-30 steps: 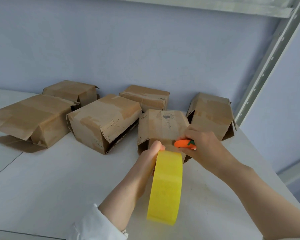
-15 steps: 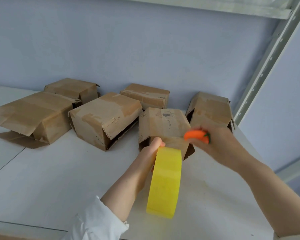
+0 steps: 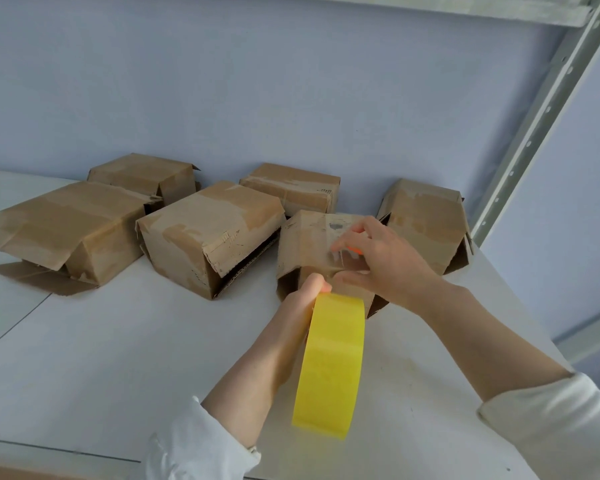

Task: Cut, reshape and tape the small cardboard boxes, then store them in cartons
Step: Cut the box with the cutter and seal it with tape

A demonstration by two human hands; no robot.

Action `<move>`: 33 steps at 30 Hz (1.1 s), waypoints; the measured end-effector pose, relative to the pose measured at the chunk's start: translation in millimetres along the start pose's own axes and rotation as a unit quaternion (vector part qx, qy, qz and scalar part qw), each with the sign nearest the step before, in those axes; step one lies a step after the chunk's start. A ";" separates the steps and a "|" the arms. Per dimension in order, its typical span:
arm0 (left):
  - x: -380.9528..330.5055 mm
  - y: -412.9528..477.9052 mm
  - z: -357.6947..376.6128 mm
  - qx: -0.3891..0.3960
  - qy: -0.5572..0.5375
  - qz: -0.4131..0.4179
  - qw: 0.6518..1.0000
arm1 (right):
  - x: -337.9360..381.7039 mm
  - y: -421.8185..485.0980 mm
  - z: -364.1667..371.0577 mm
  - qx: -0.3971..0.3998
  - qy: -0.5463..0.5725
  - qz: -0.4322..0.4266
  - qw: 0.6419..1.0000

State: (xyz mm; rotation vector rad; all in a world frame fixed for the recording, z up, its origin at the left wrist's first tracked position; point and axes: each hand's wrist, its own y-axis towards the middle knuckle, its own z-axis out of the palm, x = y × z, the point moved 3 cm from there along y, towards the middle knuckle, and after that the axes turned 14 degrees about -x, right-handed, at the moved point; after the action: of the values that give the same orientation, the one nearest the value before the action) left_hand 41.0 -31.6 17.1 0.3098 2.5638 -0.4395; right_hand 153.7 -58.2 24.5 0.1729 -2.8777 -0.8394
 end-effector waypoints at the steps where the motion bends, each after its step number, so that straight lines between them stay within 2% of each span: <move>1: -1.5 -0.8 0.4 0.001 -0.020 -0.015 1.000 | 0.6 1.2 2.7 -0.010 -0.015 0.000 1.000; 4: 5.4 3.9 12.0 0.000 -0.062 -0.010 0.998 | 1.2 5.0 8.1 -0.006 -0.023 0.023 0.999; 6: 7.5 5.1 17.1 0.034 -0.067 0.006 0.997 | -1.0 5.6 1.1 -0.009 0.075 0.075 0.994; 7: 8.7 5.0 18.0 0.051 -0.076 0.021 0.996 | -1.5 3.8 -6.3 -0.023 0.170 0.118 0.978; 9: 12.6 1.0 19.3 0.079 -0.121 0.005 0.989 | 1.7 -7.4 -21.0 -0.036 0.366 0.205 0.907; 10: 16.5 -3.7 20.2 0.095 -0.157 -0.008 0.983 | 5.6 -15.4 -26.0 -0.020 0.420 0.228 0.878; 11: 21.9 -3.2 24.2 0.095 -0.191 -0.010 0.977 | 10.2 -23.3 -28.6 0.008 0.445 0.232 0.865; 14: 27.4 0.3 29.1 0.046 -0.312 0.008 0.949 | 28.2 -37.3 -30.5 0.074 0.460 0.188 0.865; 16: 19.1 -12.3 23.2 0.042 -0.315 0.039 0.947 | 32.4 -37.8 -28.1 0.069 0.435 0.159 0.883; 17: 21.1 -13.8 23.4 0.057 -0.332 0.065 0.939 | 34.2 -37.1 -27.6 0.058 0.419 0.155 0.893; 19: 34.7 -15.3 29.1 0.084 -0.356 0.067 0.928 | 37.5 -37.8 -28.2 0.024 0.411 0.169 0.896; 21: 47.1 -13.9 29.3 0.042 -0.342 0.058 0.937 | 40.6 -40.1 -28.0 -0.014 0.390 0.176 0.904; 24: 62.4 -40.1 19.6 -0.012 -0.340 0.127 0.932 | 43.4 -43.3 -27.0 -0.063 0.358 0.178 0.914; 26: 65.2 -70.0 9.8 -0.024 -0.331 0.142 0.933 | 46.8 -45.3 -28.3 -0.083 0.368 0.179 0.909; 29: 76.3 -89.4 0.4 -0.080 -0.312 0.049 0.945 | 53.1 -47.0 -31.5 -0.094 0.387 0.178 0.900; 31: 75.5 -100.0 -5.1 -0.143 -0.315 0.035 0.938 | 53.8 -47.8 -31.3 -0.092 0.408 0.194 0.887; 33: 73.7 -107.1 0.7 -0.143 -0.328 0.019 0.934 | 54.2 -48.5 -30.1 -0.082 0.426 0.215 0.875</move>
State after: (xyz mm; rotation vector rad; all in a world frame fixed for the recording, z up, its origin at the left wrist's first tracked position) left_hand -52.8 -120.8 4.4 0.0812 1.9231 -0.1154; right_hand 108.8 -122.7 28.9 -0.1018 -1.9002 -0.6741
